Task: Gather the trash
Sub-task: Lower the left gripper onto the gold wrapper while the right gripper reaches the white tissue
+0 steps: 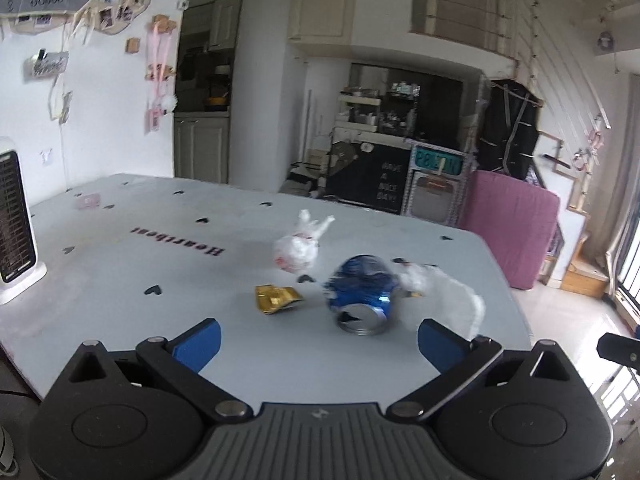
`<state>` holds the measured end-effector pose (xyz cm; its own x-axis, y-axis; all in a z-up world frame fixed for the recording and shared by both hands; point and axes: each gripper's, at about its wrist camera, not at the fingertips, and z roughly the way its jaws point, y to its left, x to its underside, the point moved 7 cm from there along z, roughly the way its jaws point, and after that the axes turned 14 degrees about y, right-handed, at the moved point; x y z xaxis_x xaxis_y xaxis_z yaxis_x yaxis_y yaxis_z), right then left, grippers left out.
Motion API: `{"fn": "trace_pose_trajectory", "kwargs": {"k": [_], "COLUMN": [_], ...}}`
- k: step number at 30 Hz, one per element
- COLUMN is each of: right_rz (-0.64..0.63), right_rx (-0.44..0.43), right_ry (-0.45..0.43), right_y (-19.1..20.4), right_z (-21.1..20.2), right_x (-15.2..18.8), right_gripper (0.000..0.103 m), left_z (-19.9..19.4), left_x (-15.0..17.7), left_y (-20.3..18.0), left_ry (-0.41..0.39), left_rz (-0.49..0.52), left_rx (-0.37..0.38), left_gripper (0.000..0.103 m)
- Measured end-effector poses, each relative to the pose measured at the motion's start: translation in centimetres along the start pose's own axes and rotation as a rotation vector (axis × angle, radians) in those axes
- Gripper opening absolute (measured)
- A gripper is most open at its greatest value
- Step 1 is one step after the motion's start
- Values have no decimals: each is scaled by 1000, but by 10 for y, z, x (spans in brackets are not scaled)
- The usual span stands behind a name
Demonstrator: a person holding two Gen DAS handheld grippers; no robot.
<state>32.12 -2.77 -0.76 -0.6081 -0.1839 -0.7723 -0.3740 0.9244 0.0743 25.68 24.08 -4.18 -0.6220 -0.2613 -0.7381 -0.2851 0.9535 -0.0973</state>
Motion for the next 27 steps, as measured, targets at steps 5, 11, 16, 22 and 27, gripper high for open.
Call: {"fn": "trace_pose_trajectory", "kwargs": {"k": [5,11,16,22,27], "right_rz": [-13,-32,-7,-2,-7], "right_rx": [-3,-19,-31,-27,-42], "right_ry": [20,40,58,98,121], "right_y": [17,34,41,45,46], "right_z": [34,72,104,142,161], "right_x": [-10,-26,-40,-51,-52], "right_gripper": [103,103,103,103,103], "left_z": [32,69,95,130,154], "left_x": [-10,-23,-35,-46,-47], "left_y": [21,32,34,40,44], "left_ry": [22,42,53,87,120], "left_rz": [-14,21,46,24,6], "left_rx": [-4,-8,-4,1,5], "left_gripper": [103,103,103,101,96]}}
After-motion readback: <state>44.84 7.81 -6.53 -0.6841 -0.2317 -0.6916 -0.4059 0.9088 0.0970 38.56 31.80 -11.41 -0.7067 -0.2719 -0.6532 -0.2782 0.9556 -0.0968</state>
